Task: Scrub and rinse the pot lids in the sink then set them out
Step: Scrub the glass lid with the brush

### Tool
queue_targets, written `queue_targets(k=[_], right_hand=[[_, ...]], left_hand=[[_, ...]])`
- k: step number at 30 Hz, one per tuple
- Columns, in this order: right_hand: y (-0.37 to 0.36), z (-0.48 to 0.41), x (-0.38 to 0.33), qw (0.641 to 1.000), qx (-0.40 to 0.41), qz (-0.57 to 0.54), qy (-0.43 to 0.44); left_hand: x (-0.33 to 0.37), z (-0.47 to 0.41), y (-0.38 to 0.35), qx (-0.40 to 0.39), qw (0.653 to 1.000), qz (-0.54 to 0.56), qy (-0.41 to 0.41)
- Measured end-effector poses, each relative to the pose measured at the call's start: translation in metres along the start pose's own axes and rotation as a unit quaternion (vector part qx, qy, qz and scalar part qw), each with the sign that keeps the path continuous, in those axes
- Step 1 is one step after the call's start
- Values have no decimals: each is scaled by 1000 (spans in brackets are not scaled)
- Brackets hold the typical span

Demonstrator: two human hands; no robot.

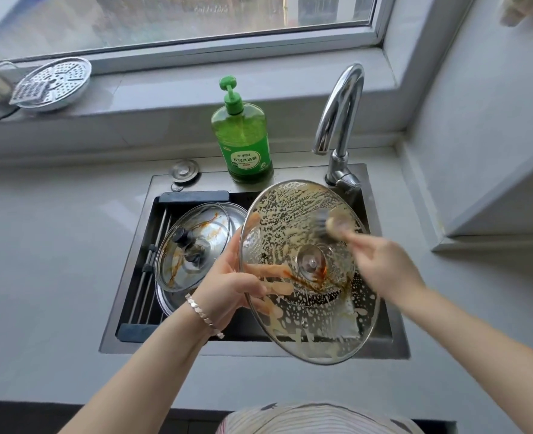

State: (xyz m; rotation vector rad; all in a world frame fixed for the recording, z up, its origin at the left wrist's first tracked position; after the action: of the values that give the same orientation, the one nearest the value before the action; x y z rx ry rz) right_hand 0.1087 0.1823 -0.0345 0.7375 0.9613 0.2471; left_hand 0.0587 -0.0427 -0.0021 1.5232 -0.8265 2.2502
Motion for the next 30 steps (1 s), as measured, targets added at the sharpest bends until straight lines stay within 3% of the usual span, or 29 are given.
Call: queue_targets(k=[2,6,10,14,18,23,26,30], right_hand=[[10,-11,11,998,41,18,-50],[-21,26,-5,995,-83,6,56],[8,-7,10,998,25,31,-53],[-26,28,-11,994,-96,13,48],[-2,-7,11,996,9,68,-56],[-21,17,4,994,-80,74,8],[-2,-4,22,992,3,96,-78],[-28,24,5,995,-88,47,9]], left_hand=[[2,0,-1,4,1000,-2,-6],[2,-2,3,20,1000,8,-8],[2,2,6,30,999,28,-12],[-1,-1,7,46,999,21,-16],[-2,1,8,59,997,38,-25],[1,2,11,81,995,50,-37],[5,5,13,89,994,39,-43],[5,4,11,91,994,36,-43]])
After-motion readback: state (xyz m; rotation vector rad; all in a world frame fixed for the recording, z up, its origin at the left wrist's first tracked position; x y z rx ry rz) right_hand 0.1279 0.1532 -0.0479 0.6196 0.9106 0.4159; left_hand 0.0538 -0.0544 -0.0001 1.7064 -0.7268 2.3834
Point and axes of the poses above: each hand's wrist, its own z-axis away from the middle knuckle, its own y-axis out of the back of the hand, x = y × z, the point moved 4 cm from there along -z, towards the middle knuckle, and after that the axes turned 14 degrees about -y, right-handed, at the moved point
